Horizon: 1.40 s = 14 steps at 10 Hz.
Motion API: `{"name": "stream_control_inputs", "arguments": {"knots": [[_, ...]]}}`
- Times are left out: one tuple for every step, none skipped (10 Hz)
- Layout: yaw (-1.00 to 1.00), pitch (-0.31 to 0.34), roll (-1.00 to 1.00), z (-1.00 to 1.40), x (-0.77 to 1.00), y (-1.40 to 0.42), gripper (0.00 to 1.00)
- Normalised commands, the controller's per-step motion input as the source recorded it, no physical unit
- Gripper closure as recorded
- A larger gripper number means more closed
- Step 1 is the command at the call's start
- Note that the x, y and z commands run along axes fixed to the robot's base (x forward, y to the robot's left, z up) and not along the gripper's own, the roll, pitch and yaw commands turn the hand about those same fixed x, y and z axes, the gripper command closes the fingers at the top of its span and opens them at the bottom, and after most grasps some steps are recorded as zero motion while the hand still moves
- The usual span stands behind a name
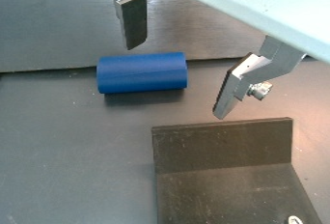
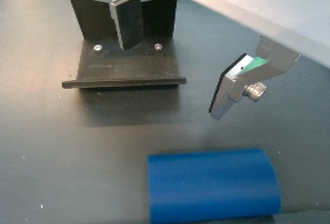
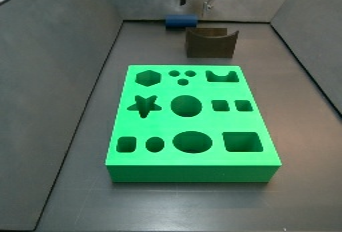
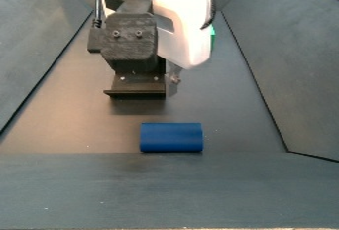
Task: Pick up the oval object. Move up. Place the oval object on the fixture. Regrasp the oval object. Move to above the board. Insert the oval object.
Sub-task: Pick up the oval object.
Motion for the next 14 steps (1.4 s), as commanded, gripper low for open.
{"name": "stream_control_inputs", "arguments": {"knots": [[-0.01, 0.000, -0.09, -0.31, -0.16, 0.84, 0.00], [-0.04, 0.000, -0.08, -0.38, -0.11, 0.83, 0.00], [-0.28, 0.000, -0.05, -0.48, 0.00, 0.65, 0.00], [-0.62, 0.000, -0.02, -0.52, 0.11, 0.37, 0.00], [-0.67, 0.000, -0.02, -0.50, 0.14, 0.31, 0.00], [-0.72, -0.031, -0.01, -0.74, 0.07, 0.27, 0.00], [-0.98, -0.049, -0.02, -0.93, 0.00, 0.00, 0.00], [-1.00, -0.091, 0.00, -0.88, 0.00, 0.00, 0.00], [-1.00, -0.093, 0.00, -0.88, 0.00, 0.00, 0.00], [-1.00, -0.097, 0.00, -0.87, 0.00, 0.00, 0.00], [-0.89, -0.126, -0.04, -0.79, 0.04, 0.04, 0.00], [-0.37, -0.144, -0.16, -0.24, -0.13, 0.27, 0.00], [-0.45, -0.197, -0.17, -0.59, -0.18, 0.25, 0.00], [-0.59, -0.149, -0.10, -0.76, -0.09, 0.18, 0.00]]}}
